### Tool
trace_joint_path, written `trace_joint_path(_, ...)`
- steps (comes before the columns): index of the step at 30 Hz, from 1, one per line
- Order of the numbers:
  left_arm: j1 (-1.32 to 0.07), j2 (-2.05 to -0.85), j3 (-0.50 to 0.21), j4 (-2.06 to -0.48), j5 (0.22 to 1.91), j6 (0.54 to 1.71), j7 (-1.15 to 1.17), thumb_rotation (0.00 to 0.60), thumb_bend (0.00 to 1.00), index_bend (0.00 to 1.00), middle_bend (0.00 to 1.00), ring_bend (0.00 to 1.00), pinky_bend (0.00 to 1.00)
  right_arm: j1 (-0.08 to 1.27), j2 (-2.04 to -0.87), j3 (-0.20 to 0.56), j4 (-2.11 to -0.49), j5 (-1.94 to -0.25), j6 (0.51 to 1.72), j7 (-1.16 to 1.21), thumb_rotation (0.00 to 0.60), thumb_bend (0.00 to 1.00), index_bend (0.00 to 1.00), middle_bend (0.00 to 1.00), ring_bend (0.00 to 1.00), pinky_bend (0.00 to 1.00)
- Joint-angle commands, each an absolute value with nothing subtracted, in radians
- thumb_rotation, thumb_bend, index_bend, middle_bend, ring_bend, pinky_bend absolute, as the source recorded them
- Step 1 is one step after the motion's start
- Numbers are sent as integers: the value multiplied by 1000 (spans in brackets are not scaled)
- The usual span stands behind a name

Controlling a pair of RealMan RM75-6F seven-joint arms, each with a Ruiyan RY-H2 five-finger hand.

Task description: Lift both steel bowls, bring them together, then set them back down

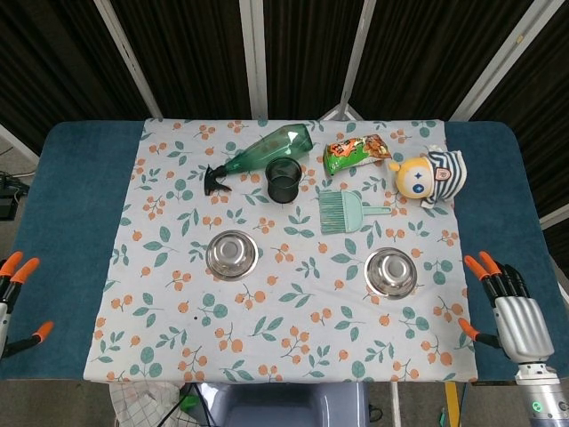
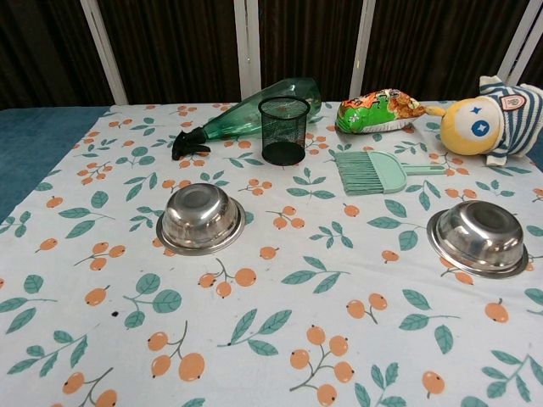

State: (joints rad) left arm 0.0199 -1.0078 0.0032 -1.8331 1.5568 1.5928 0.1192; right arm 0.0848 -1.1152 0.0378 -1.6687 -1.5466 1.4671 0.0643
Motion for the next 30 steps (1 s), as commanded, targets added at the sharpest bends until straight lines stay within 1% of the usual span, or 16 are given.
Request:
trace_joint_path(1,30,-1003,10,-1838,1565,1606,112,600,292,131,0,0,0,85,-1123,33,-1674,-1556,1467,67,600,159,129,19,41,66)
trace_joint_path(4,36,-999,13,-1840,1574,1617,105,600,292,132,0,0,0,99,-1119,25,-1694,-1577,1446,76,600,155,129,16,37,66)
trace_joint_path(8,42,-998,13,-1837,1587,1631,99,600,292,133,0,0,0,133,-1117,40,-1731,-1588,1416,53,600,154,129,10,32,66)
trace_joint_path(11,42,-1008,12,-1836,1587,1632,114,600,292,135,0,0,0,185,-1108,61,-1781,-1552,1330,3,600,155,130,0,18,66)
trace_joint_path(15,35,-1017,15,-1839,1584,1611,138,600,292,137,0,0,0,260,-1111,103,-1844,-1452,1207,-93,600,155,130,0,9,66)
trace_joint_path(19,30,-1019,15,-1844,1577,1595,146,600,292,138,0,0,0,325,-1134,138,-1900,-1345,1122,-213,600,155,130,0,6,66)
trace_joint_path(25,29,-1020,4,-1845,1550,1590,150,600,292,140,0,0,0,421,-1190,176,-1947,-1159,1031,-388,600,155,130,0,6,66)
trace_joint_path(30,32,-1016,-5,-1846,1531,1595,151,600,292,142,0,0,0,508,-1255,208,-1914,-985,990,-493,600,155,130,0,6,66)
